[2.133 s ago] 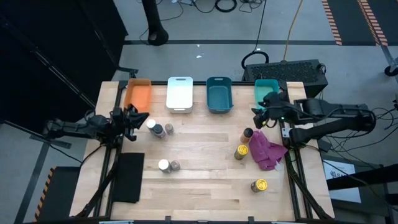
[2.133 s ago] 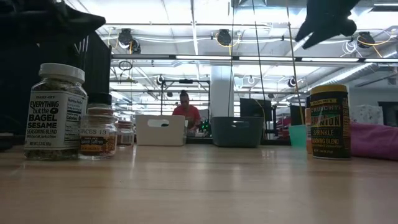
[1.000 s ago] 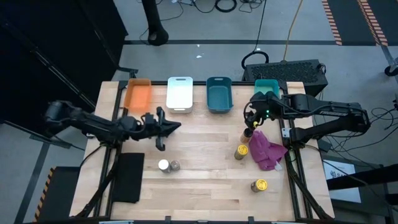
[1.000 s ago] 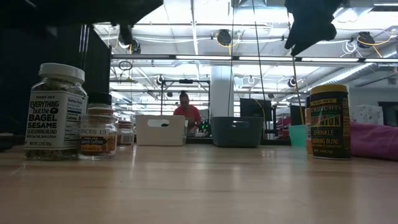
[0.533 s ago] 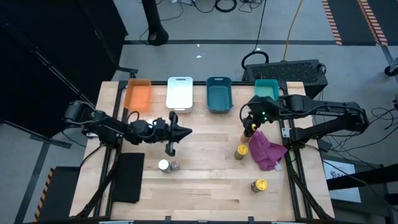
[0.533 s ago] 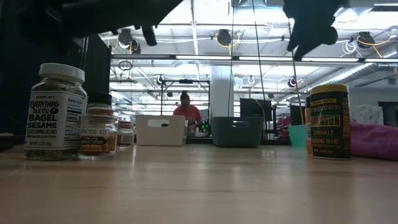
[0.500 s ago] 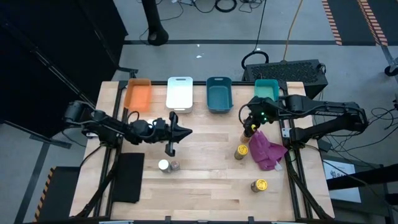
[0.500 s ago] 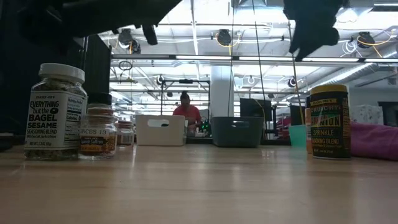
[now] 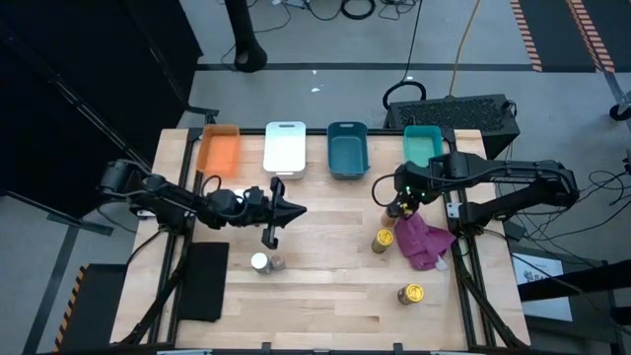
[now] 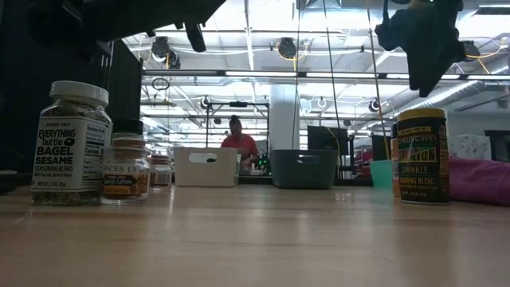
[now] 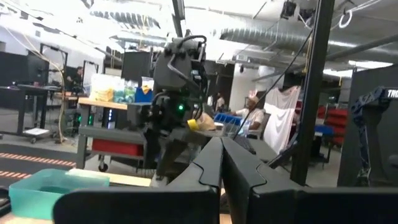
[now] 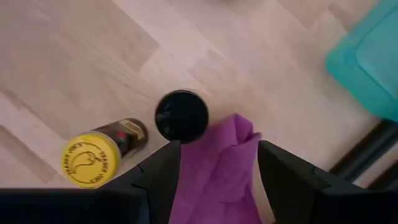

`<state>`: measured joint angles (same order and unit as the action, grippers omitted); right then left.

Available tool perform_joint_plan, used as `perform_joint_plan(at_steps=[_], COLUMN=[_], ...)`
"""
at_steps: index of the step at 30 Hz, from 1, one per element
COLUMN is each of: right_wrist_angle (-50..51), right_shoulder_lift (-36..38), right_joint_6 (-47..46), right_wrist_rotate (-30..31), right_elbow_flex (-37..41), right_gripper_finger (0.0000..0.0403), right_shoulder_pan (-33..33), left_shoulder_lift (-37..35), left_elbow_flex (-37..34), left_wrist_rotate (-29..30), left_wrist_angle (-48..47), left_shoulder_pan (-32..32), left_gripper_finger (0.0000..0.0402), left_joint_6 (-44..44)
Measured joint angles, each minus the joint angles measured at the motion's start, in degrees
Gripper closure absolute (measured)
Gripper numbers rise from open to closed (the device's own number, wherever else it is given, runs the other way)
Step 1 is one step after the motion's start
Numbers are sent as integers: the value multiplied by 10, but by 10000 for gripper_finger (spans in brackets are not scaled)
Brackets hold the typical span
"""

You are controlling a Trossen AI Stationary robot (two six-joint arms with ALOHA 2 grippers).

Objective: Sort spices by type
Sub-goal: Put the right black seasoning bottle into the green bin

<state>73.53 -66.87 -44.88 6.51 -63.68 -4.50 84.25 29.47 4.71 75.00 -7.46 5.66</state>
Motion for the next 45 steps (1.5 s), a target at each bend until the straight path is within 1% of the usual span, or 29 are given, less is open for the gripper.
perform_joint_plan(at_steps=[5, 8, 12, 17, 23, 27, 30, 36, 45], right_wrist_angle=[-14, -19, -28, -33, -33, -33, -34, -44, -71], right_shoulder_lift=[0, 0, 0, -18, -65, -88, -95, -96, -97], right_joint_6=[-1, -8, -14, -31, -37, -27, -24, -22, -30], right_wrist_rotate=[-9, -7, -7, -9, -9, -9, -23, -35, -35], right_elbow_flex=[0, 0, 0, 0, 0, 0, 0, 0, 5], right_gripper_finger=[206, 196, 157, 105, 70, 62, 62, 62, 62], right_shoulder_pan=[0, 0, 0, 0, 5, 3, -2, -4, -4], left_shoulder_lift=[-14, -23, -34, -37, -37, -37, -37, -37, -37], left_elbow_flex=[0, 0, 0, 0, 0, 0, -1, -1, -1], left_wrist_rotate=[0, 1, 1, 2, 2, 2, 2, 2, 2], left_wrist_angle=[-21, -34, -55, -57, -57, -65, -72, -71, -71], left_shoulder_pan=[8, 9, 14, 18, 21, 26, 27, 27, 26], left_gripper_finger=[391, 391, 391, 391, 391, 391, 391, 391, 391], left_joint_6=[0, -2, -2, -2, -6, -5, -4, -4, -4])
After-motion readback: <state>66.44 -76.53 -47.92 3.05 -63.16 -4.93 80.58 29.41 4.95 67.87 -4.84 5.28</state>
